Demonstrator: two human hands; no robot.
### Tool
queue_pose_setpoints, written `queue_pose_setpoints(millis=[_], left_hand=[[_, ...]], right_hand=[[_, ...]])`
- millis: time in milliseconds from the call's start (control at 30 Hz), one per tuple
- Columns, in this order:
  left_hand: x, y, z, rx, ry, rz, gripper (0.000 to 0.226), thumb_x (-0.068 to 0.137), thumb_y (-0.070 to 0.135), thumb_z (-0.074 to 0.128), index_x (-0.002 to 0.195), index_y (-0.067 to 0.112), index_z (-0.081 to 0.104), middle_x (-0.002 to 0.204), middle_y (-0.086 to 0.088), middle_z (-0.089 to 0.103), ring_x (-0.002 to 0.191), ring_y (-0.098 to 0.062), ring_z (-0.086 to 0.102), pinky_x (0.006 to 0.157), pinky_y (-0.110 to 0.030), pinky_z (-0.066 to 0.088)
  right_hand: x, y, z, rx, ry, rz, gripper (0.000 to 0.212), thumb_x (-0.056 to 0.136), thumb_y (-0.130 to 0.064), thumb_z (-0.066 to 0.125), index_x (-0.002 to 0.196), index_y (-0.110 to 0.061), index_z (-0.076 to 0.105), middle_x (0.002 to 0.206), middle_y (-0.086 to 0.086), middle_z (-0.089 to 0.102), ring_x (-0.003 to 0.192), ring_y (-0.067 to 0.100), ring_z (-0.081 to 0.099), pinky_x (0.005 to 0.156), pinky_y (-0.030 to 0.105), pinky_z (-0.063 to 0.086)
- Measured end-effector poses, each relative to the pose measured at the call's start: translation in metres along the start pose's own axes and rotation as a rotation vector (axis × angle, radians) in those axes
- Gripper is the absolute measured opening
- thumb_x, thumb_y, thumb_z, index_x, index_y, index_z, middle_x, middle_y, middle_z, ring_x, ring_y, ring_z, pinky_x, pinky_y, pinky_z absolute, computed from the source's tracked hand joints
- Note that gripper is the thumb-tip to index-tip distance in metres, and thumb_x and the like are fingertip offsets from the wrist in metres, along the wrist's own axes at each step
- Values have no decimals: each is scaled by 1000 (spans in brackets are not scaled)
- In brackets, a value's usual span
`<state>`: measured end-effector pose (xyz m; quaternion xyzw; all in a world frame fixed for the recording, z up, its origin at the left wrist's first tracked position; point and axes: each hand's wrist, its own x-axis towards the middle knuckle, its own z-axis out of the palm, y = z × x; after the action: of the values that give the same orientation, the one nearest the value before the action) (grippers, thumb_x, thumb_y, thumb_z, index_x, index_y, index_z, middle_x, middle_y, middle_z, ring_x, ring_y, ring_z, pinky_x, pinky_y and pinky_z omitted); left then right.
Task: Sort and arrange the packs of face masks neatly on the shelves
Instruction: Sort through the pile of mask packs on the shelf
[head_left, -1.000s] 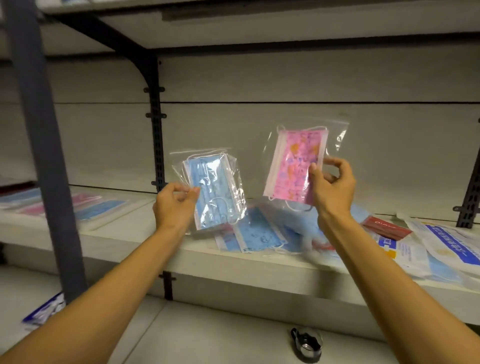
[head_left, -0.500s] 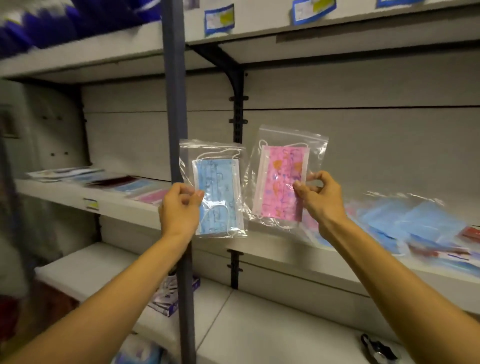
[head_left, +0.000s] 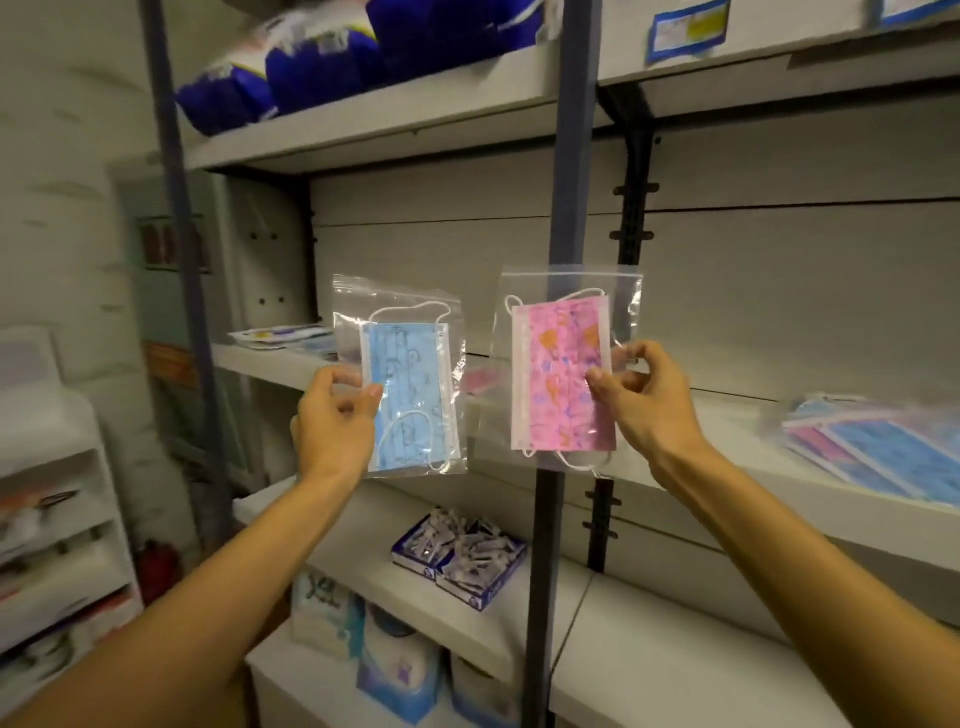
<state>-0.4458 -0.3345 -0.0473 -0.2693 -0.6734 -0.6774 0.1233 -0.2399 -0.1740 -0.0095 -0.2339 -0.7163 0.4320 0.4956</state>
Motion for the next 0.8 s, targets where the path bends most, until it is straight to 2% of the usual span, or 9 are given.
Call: queue_pose_setpoints(millis=[100,200,333,567,800], left_hand=[[13,-11,-23,19,17,-20,15,92,20,59,99,11,49,93,0,64,79,-13,63,48,-20,50],[30,-22,-35,33,17,-46,17,92,22,59,100,11,49,93,3,62,82,-14,63,49,-20,48],[52,-43,-38,34,22,-70,17,93,24,60,98,11,49,84,7,61,78,-12,62,48,-20,47],[127,-83,-30,70,36,-62,18,93,23,59,99,10,50,81,11,56,80,-12,59,47,-19,46],[222,-106,-2,15,11,-55,18,92,21,61,97,9,49,94,-2,63,83,-16,63,48,-20,47]], right_hand=[[-3,-4,34,-31,-30,-40,13,93,-19,60,99,-19,48,83,1,64,76,9,66,59,23,54],[5,-6,64,-82,-38,-70,13,93,-21,61,97,-19,49,89,8,66,79,15,68,65,36,60],[25,-1,99,-116,-8,-84,15,91,-23,64,95,-22,49,84,10,68,78,23,69,69,50,58],[97,20,172,-84,44,11,18,93,-19,61,103,-18,46,95,13,64,87,26,67,77,50,57],[171,52,224,-90,217,105,16,92,-21,60,100,-19,47,99,11,64,83,27,65,73,47,57]])
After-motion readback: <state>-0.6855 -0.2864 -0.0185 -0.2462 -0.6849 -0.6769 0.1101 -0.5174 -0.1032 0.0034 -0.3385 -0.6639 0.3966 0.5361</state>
